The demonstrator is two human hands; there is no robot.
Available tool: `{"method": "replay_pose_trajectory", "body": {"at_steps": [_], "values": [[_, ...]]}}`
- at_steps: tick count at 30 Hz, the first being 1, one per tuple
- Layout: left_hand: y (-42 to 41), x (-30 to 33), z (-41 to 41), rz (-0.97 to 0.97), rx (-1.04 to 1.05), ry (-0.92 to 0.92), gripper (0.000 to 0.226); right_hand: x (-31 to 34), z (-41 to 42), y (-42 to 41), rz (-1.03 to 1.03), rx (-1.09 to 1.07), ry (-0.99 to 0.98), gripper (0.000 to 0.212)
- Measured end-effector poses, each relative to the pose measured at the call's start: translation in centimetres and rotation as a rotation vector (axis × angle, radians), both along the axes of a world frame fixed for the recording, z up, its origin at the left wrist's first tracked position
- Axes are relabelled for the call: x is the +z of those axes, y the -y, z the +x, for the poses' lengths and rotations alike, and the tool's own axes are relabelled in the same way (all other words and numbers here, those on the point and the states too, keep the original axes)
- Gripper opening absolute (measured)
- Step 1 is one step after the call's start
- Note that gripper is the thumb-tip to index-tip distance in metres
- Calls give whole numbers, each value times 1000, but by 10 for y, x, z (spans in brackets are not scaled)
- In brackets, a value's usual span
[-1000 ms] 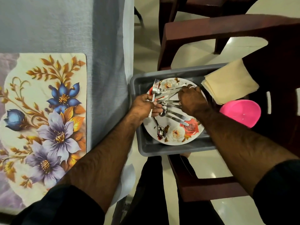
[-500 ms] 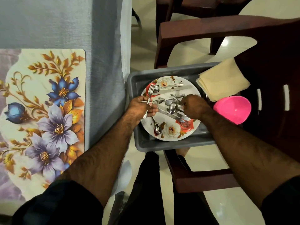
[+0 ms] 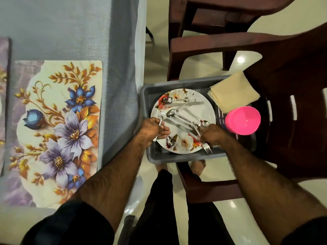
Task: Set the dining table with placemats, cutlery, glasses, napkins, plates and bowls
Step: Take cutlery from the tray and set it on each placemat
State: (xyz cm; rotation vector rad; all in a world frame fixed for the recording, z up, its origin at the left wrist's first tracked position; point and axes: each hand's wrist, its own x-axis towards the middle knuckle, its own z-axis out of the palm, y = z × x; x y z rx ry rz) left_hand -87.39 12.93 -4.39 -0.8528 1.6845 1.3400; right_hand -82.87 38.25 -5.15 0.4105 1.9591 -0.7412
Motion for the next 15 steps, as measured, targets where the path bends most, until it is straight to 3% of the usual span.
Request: {"method": "replay_pose_trajectory", "body": {"at_steps": [4,6,8,12,15], "values": [[-2,34,11,-30,-74,-33,13,27,11,-6,-164,-336,-25,15],[-1,62,18,60,-36,-61,11,63,10,-1,-333,-534,-52,16],[-1,97,25,137,15,-104,25,105,6,11,-446,-530,-80,15],[7,165,34,185,167,-194,29,170,3,36,-491,-358,-143,13],[30,204,36,165,190,-244,20,205,1,52,-529,-399,-282,11]]}}
